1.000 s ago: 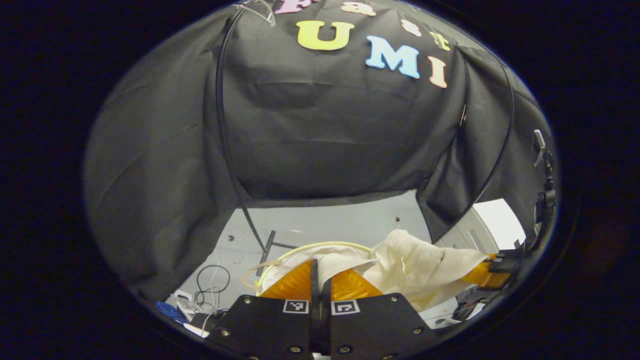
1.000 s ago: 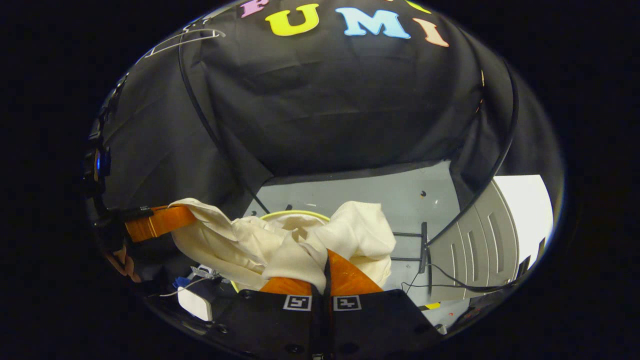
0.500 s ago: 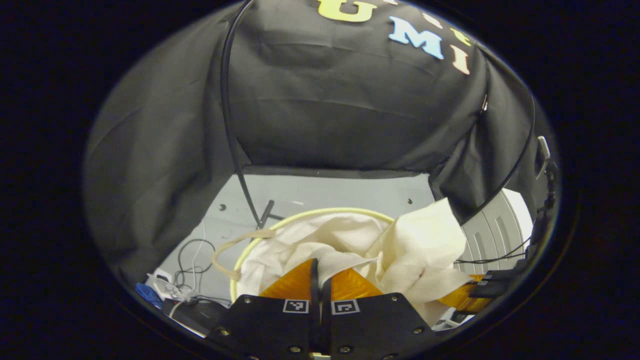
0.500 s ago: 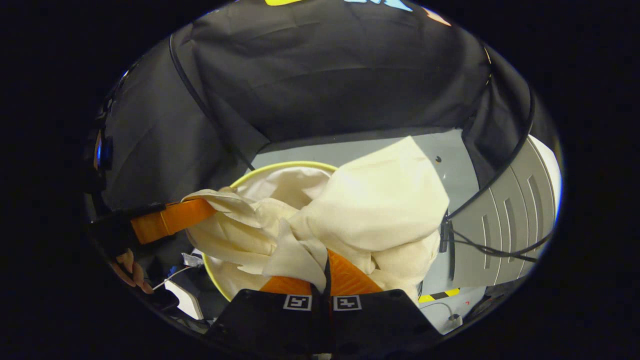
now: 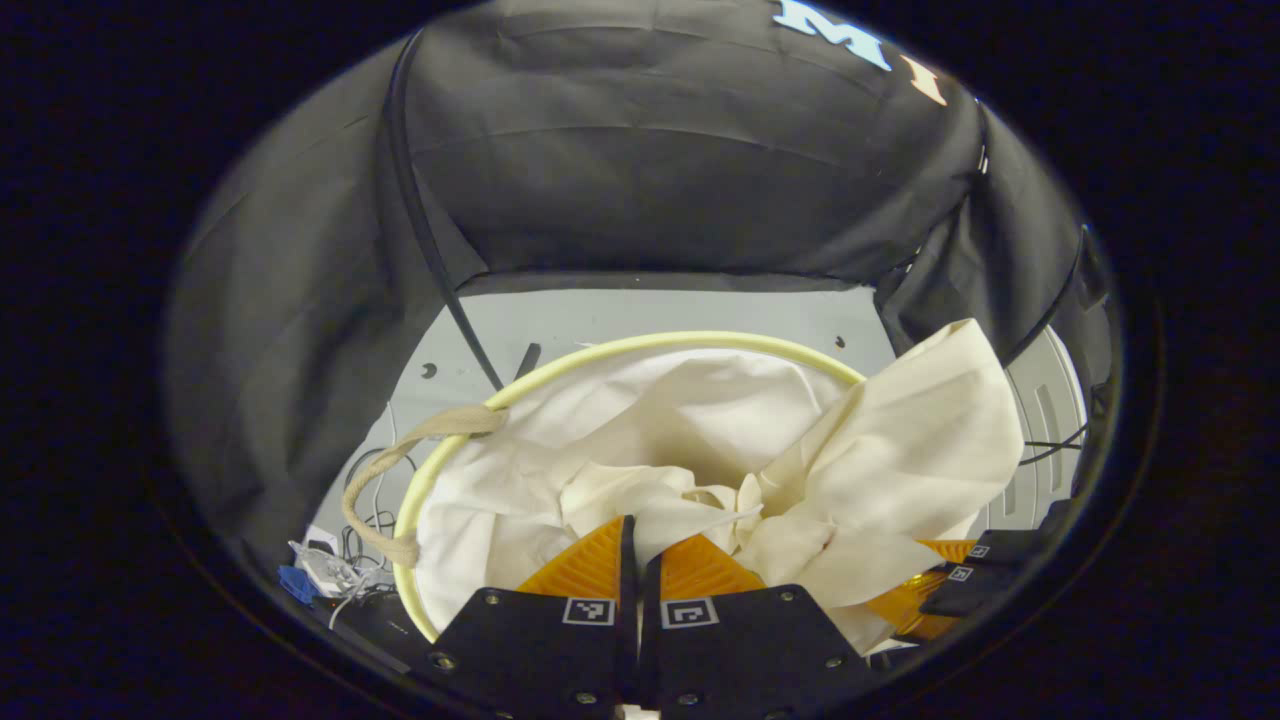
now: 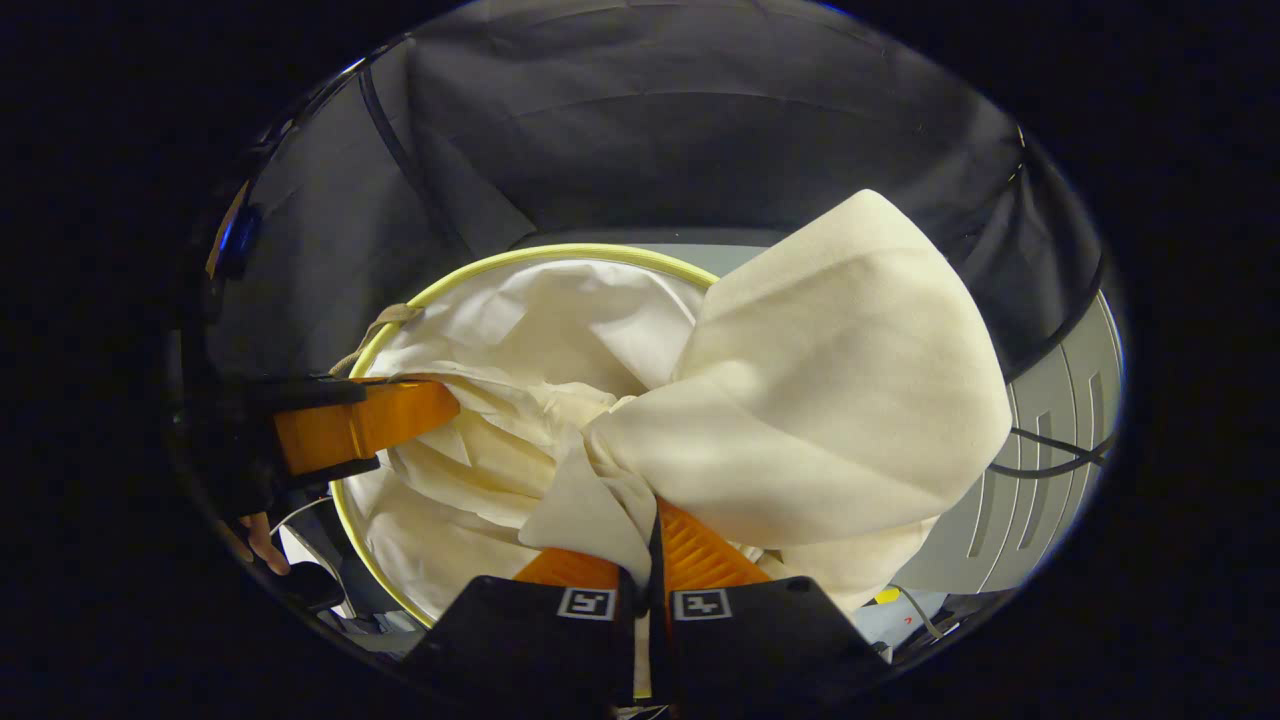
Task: Grasp the clothes on the hanger with both hands and then place them into the laundry hamper below.
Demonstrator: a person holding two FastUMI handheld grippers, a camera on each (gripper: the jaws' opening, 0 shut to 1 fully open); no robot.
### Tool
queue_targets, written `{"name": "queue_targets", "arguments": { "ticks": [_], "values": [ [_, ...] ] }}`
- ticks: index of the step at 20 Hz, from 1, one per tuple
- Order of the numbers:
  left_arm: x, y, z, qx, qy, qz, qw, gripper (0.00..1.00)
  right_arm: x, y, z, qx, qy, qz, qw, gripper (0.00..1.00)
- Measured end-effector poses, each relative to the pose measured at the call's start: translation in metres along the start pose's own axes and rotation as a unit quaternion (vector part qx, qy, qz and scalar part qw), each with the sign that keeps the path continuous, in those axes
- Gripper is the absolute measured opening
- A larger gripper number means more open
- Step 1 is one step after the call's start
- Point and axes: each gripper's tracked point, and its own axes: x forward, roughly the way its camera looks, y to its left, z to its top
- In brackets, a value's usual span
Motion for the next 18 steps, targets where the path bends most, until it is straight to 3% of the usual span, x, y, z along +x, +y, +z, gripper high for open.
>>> {"name": "queue_targets", "arguments": {
  "ticks": [1,2,3,4,5,8,9,14,18],
  "values": [
    [-0.001,-0.001,-0.001,-0.001,0.003,0.000,1.000,0.04,-0.002,0.000,0.003,0.005,0.001,0.003,1.000,0.05],
    [-0.003,-0.001,-0.002,-0.001,0.004,0.003,1.000,0.10,-0.004,0.001,0.002,0.010,0.001,0.005,1.000,0.12],
    [-0.003,-0.001,-0.002,-0.003,0.007,0.003,1.000,0.06,-0.007,0.000,0.003,0.014,-0.001,0.007,1.000,0.14],
    [-0.011,0.000,-0.004,-0.003,0.010,0.007,1.000,0.13,-0.010,-0.003,0.003,0.016,-0.001,0.007,1.000,0.27],
    [-0.013,-0.002,-0.004,-0.007,0.008,0.006,1.000,0.12,-0.013,-0.002,0.005,0.019,-0.002,0.011,1.000,0.29],
    [-0.035,0.004,-0.005,-0.004,0.005,0.017,1.000,0.76,-0.031,0.001,0.006,0.029,0.002,0.024,0.999,1.00],
    [-0.045,0.004,-0.005,-0.002,0.004,0.024,1.000,0.98,-0.034,-0.001,0.007,0.032,-0.001,0.022,0.999,0.96],
    [-0.141,-0.010,0.016,0.011,-0.040,0.041,0.998,0.96,-0.115,-0.021,0.034,0.039,-0.039,0.018,0.998,0.98],
    [-0.240,-0.045,0.054,-0.029,-0.107,0.026,0.993,0.97,-0.193,-0.039,0.063,0.065,-0.083,0.009,0.994,0.98]
  ]
}}
